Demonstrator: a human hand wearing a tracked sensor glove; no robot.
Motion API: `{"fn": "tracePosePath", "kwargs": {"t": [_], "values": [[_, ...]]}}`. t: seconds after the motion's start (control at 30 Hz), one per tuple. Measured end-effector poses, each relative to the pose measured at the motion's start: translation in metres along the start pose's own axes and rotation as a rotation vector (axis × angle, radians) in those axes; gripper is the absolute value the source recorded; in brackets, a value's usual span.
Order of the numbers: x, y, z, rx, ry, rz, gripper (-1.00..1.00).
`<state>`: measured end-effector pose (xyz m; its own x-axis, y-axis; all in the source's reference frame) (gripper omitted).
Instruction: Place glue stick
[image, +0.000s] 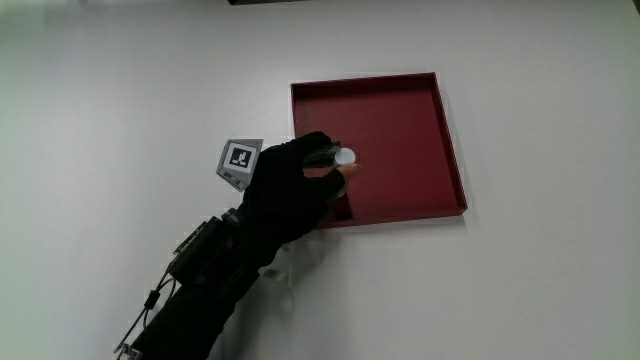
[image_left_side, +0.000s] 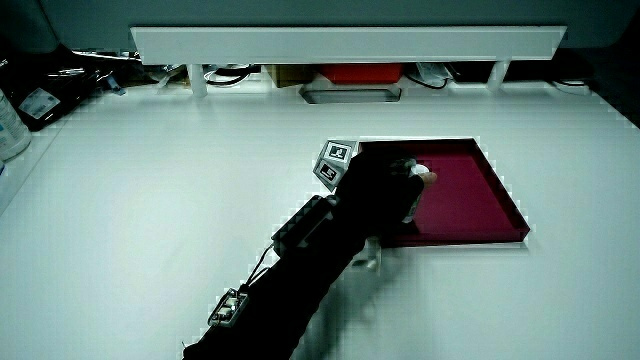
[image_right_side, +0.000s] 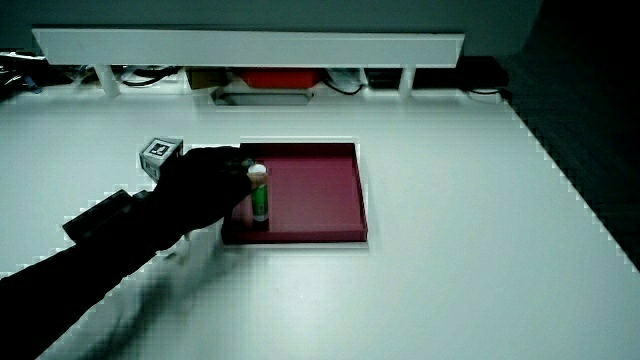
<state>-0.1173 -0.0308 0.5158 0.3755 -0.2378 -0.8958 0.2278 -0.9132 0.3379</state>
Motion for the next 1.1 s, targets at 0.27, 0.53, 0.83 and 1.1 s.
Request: {"fn": "tracePosePath", "kwargs": {"t": [0.27, 0.53, 0.83, 1.1], "values": [[0.0, 0.0, -0.001, -0.009, 0.003, -0.031, 0.0], [-0.002, -0.001, -0.002, -0.012, 0.0, -0.013, -0.18], [-0.003, -0.001, -0.002, -0.014, -0.012, -0.024, -0.44], [0.005, -0.009, 0.009, -0.012, -0.004, -0.032, -0.68]]}}
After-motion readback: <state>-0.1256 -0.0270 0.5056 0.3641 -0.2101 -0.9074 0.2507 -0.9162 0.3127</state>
